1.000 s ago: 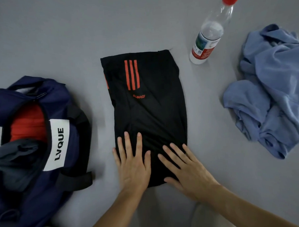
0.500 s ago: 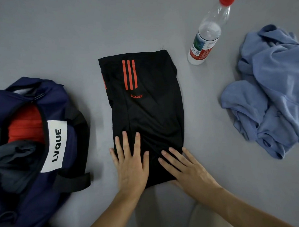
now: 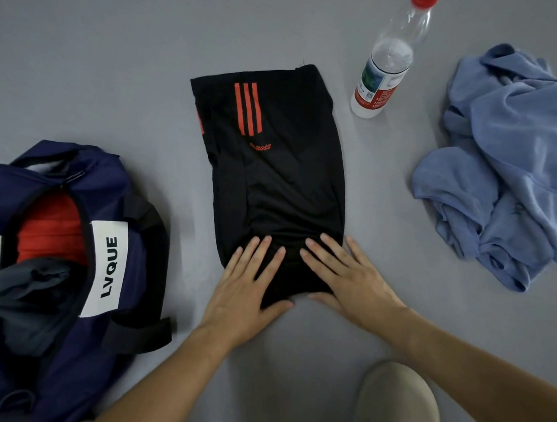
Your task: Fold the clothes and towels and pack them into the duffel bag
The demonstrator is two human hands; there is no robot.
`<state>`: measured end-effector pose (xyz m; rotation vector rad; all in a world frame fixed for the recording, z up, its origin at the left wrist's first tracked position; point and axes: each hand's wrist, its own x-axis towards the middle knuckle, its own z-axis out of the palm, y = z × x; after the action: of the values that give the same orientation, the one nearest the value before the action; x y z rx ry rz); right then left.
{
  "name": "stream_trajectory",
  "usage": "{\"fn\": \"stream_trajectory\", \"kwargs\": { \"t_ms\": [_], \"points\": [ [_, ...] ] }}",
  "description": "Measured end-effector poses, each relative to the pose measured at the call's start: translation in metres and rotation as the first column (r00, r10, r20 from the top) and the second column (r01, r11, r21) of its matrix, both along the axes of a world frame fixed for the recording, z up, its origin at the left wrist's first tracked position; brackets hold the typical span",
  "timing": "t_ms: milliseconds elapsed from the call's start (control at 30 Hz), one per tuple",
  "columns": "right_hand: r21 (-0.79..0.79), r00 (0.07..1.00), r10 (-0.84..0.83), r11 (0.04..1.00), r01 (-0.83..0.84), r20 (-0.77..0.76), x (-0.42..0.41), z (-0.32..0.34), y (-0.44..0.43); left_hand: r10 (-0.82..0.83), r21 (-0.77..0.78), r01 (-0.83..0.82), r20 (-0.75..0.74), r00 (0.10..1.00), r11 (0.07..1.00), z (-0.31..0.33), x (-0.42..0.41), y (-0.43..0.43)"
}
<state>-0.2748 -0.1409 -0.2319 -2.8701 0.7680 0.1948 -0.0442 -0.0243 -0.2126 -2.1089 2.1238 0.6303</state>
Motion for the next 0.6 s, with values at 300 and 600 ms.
{"fn": "stream_trajectory", "kwargs": {
  "t_ms": [300, 600],
  "points": [
    [-0.102, 0.982, 0.035, 0.995, -0.016, 0.187, 0.013, 0.000, -0.017, 0.096, -0.087, -0.100, -0.052, 0.994, 0.991, -0.005, 0.001, -0.018],
    [-0.110, 0.979, -0.020, 0.993, 0.043, 0.202, 0.024, 0.007, -0.012, 0.165, -0.392, -0.199, -0.118, 0.979, 0.898, 0.002, -0.012, -0.015]
  ]
}}
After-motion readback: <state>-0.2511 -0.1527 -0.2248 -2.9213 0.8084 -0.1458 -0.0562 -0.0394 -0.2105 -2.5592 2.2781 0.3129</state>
